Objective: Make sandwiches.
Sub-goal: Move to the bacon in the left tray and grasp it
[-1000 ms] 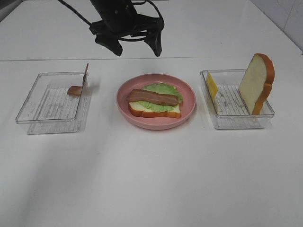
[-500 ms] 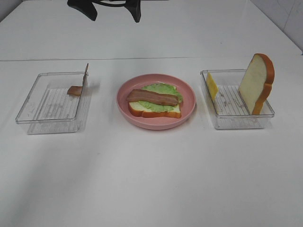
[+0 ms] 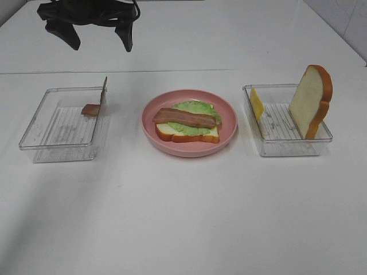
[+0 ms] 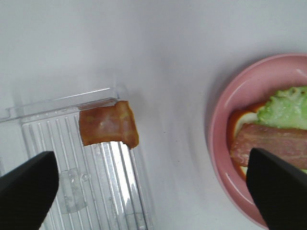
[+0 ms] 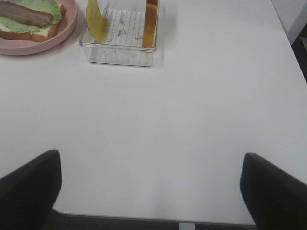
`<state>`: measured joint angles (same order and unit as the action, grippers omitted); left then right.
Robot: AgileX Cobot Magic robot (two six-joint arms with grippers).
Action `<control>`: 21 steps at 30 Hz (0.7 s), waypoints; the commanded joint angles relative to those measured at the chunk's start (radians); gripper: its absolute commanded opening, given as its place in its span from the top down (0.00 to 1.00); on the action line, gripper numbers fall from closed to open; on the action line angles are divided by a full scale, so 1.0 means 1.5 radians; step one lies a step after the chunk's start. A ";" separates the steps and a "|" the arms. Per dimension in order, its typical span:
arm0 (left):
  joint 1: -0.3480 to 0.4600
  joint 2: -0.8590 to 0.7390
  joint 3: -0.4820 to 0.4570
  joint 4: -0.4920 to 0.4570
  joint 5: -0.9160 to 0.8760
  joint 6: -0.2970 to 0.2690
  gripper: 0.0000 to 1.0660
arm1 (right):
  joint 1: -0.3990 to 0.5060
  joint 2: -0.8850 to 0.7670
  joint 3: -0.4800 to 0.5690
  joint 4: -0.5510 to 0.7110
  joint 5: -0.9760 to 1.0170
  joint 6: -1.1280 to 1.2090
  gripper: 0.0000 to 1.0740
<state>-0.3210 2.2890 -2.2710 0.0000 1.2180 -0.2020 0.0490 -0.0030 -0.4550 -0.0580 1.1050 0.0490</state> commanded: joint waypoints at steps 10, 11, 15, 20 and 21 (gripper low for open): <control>0.036 0.033 0.023 0.021 0.055 -0.077 0.08 | -0.002 -0.023 -0.003 0.004 0.002 0.005 0.08; 0.036 0.033 0.023 0.021 0.055 -0.077 0.08 | -0.002 -0.023 -0.003 0.004 0.002 0.005 0.08; 0.036 0.053 0.023 0.020 0.027 -0.107 0.08 | -0.002 -0.023 -0.003 0.004 0.002 0.005 0.08; 0.036 0.071 0.022 0.008 -0.010 -0.127 0.08 | -0.002 -0.023 -0.003 0.004 0.002 0.005 0.08; 0.036 0.075 0.022 0.005 -0.015 -0.127 0.08 | -0.002 -0.023 -0.003 0.004 0.002 0.005 0.08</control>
<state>-0.2650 2.3900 -2.2430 0.0200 1.2150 -0.3790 0.0490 -0.0030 -0.4550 -0.0580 1.1050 0.0490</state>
